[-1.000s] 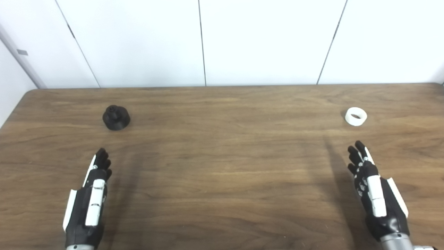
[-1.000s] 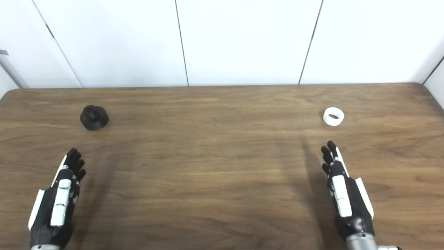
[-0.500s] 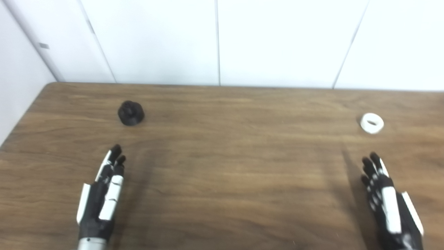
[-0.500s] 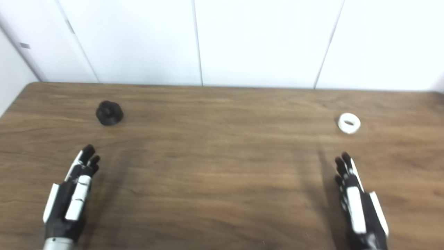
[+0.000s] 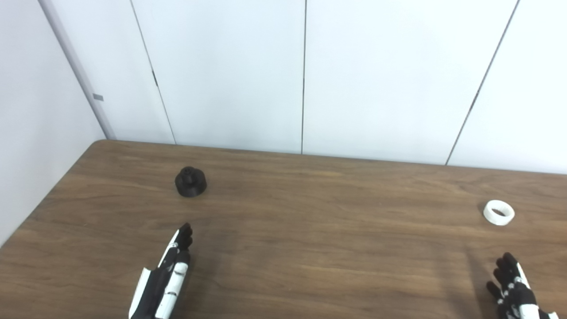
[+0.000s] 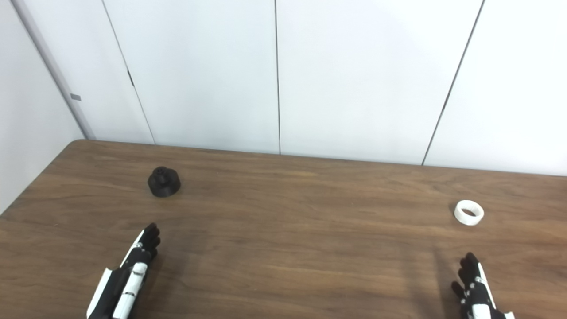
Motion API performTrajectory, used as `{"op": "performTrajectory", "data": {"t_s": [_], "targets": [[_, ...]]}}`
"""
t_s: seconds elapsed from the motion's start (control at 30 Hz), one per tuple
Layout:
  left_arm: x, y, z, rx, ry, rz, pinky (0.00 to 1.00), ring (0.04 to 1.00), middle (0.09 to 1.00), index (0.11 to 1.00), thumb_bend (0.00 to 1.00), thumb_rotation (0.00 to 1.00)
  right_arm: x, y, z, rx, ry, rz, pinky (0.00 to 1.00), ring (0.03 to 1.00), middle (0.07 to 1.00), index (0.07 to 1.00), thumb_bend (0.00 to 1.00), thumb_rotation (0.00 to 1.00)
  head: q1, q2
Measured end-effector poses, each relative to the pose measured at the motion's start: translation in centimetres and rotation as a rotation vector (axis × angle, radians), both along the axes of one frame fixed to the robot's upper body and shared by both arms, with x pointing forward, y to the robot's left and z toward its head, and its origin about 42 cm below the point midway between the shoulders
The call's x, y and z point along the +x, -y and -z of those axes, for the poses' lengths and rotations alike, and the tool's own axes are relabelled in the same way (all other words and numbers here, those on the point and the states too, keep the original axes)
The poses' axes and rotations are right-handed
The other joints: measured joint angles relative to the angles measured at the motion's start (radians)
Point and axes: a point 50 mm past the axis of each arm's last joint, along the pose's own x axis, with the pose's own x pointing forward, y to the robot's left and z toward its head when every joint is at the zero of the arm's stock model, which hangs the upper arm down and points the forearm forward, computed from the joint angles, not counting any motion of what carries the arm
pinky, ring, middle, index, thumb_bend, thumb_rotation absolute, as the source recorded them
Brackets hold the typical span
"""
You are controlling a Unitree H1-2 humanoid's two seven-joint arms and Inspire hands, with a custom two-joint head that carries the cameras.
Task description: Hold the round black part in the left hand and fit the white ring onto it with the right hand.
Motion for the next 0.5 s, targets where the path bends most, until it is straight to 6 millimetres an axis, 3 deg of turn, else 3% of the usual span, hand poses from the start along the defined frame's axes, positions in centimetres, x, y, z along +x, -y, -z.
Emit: {"op": "performTrajectory", "data": {"t_s": [0.27,0.33,0.37,0.4,0.5], "targets": [[0.02,0.06,0.03,0.016,-0.003,0.001,1.00,0.993,0.993,0.995,0.53,0.74,0.01,0.08,0.08,0.003,0.004,0.002,1.00,1.000,1.000,1.000,0.58,1.00,-0.003,0.002],[0.02,0.06,0.03,0.017,-0.003,0.000,1.00,0.996,0.991,0.991,0.52,0.69,0.02,0.07,0.09,0.000,0.004,0.002,1.00,1.000,1.000,1.000,0.59,1.00,-0.008,0.003],[0.02,0.05,0.03,0.020,-0.004,-0.001,1.00,0.988,0.984,0.982,0.54,0.61,0.04,0.07,0.10,-0.001,0.004,0.002,1.00,1.000,1.000,1.000,0.58,1.00,-0.011,0.002],[0.01,0.03,0.02,0.030,-0.005,-0.006,0.97,0.975,0.977,0.974,0.56,0.54,0.05,0.08,0.11,-0.001,0.004,0.003,1.00,1.000,1.000,1.000,0.58,1.00,-0.011,0.002],[-0.04,-0.09,-0.15,0.074,-0.008,-0.027,0.90,0.950,0.963,0.947,0.64,0.44,0.11,0.10,0.17,-0.004,0.005,0.004,1.00,1.000,1.000,1.000,0.58,1.00,-0.011,0.002]]}}
